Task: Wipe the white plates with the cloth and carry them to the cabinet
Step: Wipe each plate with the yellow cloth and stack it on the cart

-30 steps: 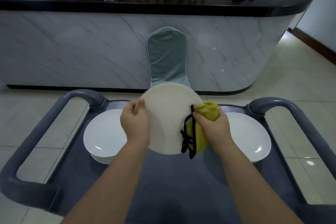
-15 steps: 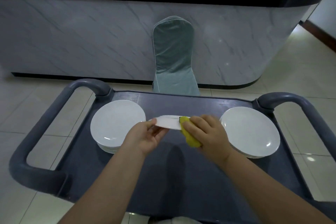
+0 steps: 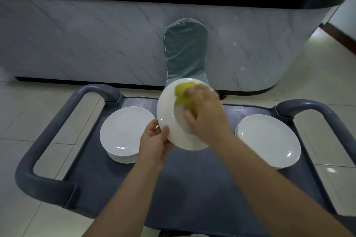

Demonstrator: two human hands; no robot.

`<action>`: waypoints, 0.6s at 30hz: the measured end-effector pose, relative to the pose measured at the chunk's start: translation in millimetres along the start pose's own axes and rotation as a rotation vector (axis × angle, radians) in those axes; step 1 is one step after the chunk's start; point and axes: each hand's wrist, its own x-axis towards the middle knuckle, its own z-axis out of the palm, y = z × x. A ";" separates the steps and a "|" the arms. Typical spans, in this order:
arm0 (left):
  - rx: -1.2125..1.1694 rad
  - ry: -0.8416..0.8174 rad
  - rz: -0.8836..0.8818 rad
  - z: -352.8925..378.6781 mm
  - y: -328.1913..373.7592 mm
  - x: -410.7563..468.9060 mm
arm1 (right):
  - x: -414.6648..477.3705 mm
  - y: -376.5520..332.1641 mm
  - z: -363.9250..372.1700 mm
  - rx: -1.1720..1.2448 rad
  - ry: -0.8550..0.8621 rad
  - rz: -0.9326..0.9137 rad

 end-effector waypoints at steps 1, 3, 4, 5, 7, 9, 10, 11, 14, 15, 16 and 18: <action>-0.023 0.011 -0.003 0.1 1.6 1.2 | -16.2 -6.8 7.3 -0.046 -0.040 -0.126; -0.008 0.046 0.016 -3.2 4.5 3.6 | -54.0 1.8 7.6 -0.065 -0.091 -0.248; 0.020 0.056 0.039 -6.0 4.9 3.8 | -68.0 13.1 1.6 -0.058 -0.086 -0.222; 0.045 0.056 0.059 -8.0 4.9 2.8 | -75.5 26.3 -5.1 -0.049 -0.056 -0.144; 0.092 0.038 0.075 -7.9 3.5 -2.0 | -69.4 45.4 -14.2 -0.022 0.045 0.081; 0.144 0.040 0.091 -2.8 1.5 -5.8 | -43.2 39.8 -7.0 -0.003 0.124 0.190; 0.149 0.059 0.101 0.5 1.3 -6.2 | -32.1 28.0 1.5 -0.008 0.129 0.135; 0.131 0.091 0.098 3.0 1.9 -5.4 | -27.4 14.7 11.4 -0.009 0.105 0.027; 0.052 0.181 0.043 0.0 7.1 -1.8 | -52.5 -3.1 27.0 0.005 -0.043 -0.204; 0.062 0.186 0.041 -4.0 7.1 -1.4 | -64.5 0.9 24.3 0.016 -0.055 -0.180; 0.084 0.176 0.053 -7.3 6.0 -1.8 | -74.0 7.6 20.2 0.023 -0.032 -0.122; 0.140 0.130 0.072 -8.5 0.7 -5.9 | -77.4 17.3 13.6 0.033 0.053 0.064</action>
